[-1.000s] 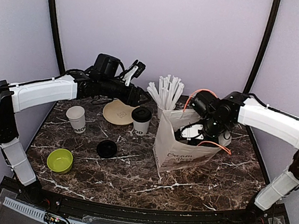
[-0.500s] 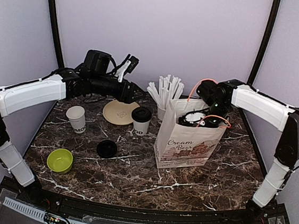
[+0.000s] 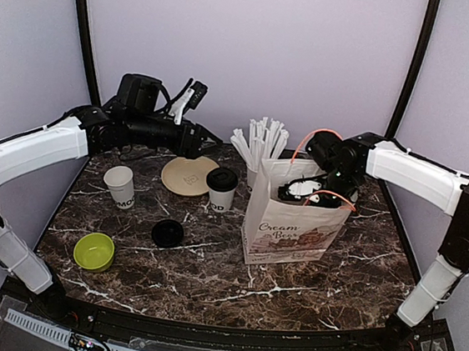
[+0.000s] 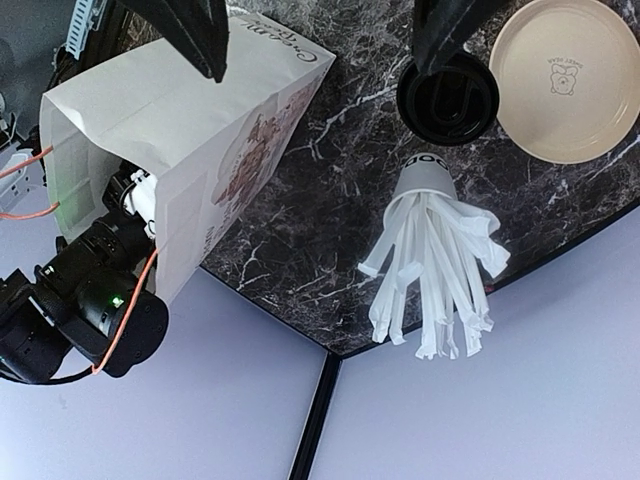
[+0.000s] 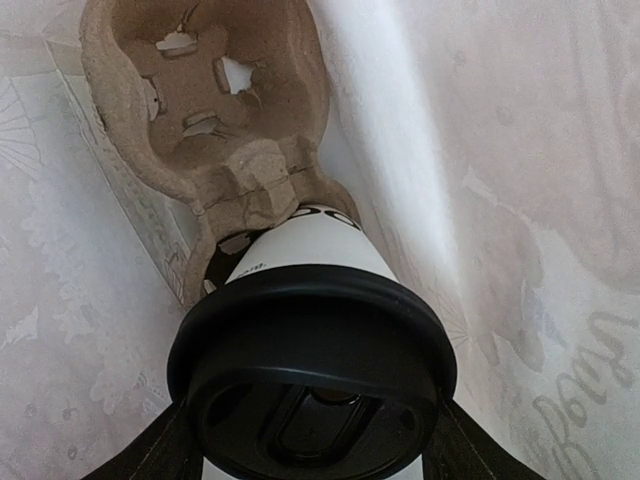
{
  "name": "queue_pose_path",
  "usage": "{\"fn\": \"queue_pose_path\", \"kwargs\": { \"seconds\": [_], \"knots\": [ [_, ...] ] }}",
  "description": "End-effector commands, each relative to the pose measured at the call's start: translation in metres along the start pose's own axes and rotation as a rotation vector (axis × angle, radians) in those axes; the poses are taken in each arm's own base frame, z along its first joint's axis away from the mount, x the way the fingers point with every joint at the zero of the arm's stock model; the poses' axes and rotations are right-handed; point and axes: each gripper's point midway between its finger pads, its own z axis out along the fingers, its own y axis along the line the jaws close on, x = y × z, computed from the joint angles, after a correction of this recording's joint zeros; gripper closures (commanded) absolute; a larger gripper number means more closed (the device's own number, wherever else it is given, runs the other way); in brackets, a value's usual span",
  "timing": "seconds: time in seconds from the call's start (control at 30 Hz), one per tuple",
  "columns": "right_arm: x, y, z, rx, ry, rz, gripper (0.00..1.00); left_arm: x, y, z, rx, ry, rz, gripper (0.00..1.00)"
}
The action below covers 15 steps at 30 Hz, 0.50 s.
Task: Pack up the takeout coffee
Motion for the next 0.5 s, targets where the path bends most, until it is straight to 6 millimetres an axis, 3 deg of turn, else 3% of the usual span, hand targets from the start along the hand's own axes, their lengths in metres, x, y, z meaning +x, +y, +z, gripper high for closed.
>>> {"fn": "queue_pose_path", "kwargs": {
  "seconds": [0.0, 0.23, 0.27, 0.47],
  "knots": [
    [0.007, 0.037, 0.022, -0.192, 0.092, 0.038, 0.38, -0.009, -0.002, -0.019, -0.02, -0.022, 0.004, 0.34],
    [-0.017, 0.035, -0.015, -0.229, 0.004, 0.048, 0.15, -0.012, -0.002, -0.024, -0.033, -0.009, -0.001, 0.33],
    [-0.02, 0.033, -0.021, -0.223, -0.009, 0.05, 0.04, -0.012, -0.002, -0.024, -0.035, -0.005, -0.001, 0.33],
    [-0.036, 0.017, -0.048, -0.159, -0.074, 0.055, 0.01, -0.01, 0.003, -0.02, -0.058, 0.025, 0.002, 0.29]
  ]
}}
